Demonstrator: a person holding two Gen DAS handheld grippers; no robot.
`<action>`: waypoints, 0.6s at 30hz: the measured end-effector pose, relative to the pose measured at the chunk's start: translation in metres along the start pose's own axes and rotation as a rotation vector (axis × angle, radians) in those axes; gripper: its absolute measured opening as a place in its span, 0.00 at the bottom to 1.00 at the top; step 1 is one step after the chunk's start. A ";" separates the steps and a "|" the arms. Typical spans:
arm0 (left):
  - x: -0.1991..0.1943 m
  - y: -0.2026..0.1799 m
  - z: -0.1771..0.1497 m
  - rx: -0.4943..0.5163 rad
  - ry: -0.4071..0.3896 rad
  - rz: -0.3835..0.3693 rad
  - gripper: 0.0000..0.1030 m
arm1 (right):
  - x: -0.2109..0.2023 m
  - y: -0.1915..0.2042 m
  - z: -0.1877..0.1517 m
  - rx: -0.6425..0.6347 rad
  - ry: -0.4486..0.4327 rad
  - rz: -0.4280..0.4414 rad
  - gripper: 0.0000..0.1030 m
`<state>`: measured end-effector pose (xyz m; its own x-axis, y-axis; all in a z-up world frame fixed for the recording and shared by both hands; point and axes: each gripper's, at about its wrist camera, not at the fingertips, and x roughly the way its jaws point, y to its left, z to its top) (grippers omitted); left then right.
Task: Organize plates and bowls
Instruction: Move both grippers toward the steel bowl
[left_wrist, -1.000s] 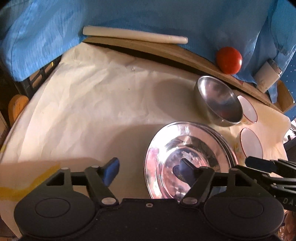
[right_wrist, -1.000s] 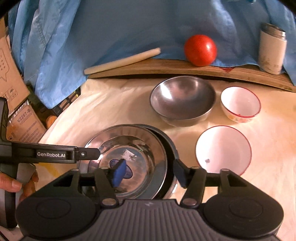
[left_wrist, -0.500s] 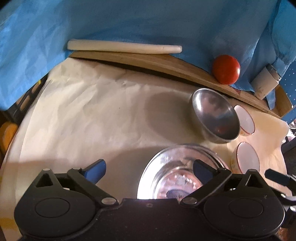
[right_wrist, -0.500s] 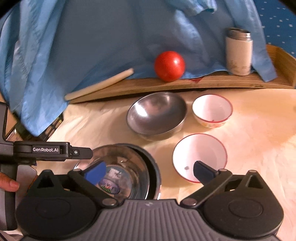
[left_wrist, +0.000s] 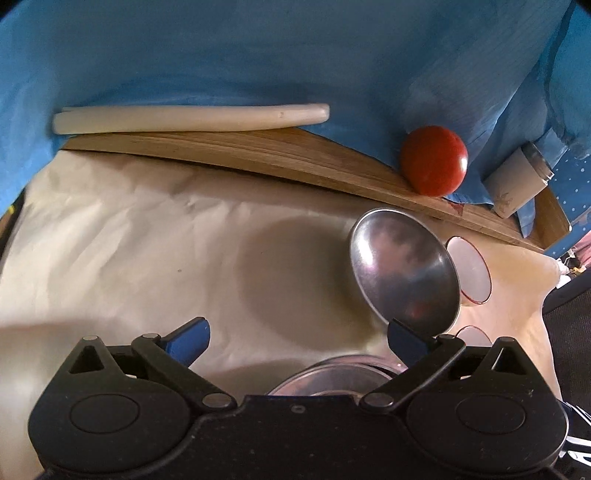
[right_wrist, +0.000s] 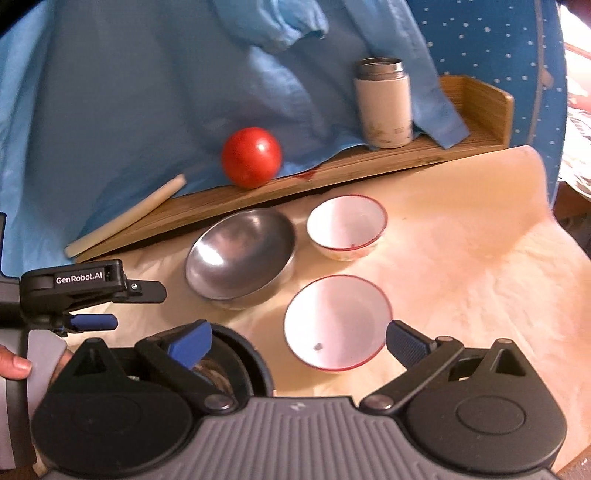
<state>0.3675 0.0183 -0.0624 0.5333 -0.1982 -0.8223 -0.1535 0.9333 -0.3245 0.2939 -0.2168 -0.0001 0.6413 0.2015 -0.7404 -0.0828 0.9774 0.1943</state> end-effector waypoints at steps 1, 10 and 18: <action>0.003 -0.001 0.002 -0.003 0.004 -0.003 0.99 | 0.000 -0.001 0.002 0.003 -0.004 -0.007 1.00; 0.027 -0.011 0.021 -0.059 0.023 0.009 0.99 | 0.032 -0.012 0.037 0.003 0.043 0.012 1.00; 0.049 -0.017 0.033 -0.087 0.057 0.039 0.99 | 0.072 -0.011 0.063 -0.025 0.111 0.076 0.96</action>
<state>0.4241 0.0025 -0.0817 0.4779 -0.1811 -0.8595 -0.2464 0.9116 -0.3290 0.3893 -0.2169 -0.0146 0.5441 0.2794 -0.7911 -0.1476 0.9601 0.2375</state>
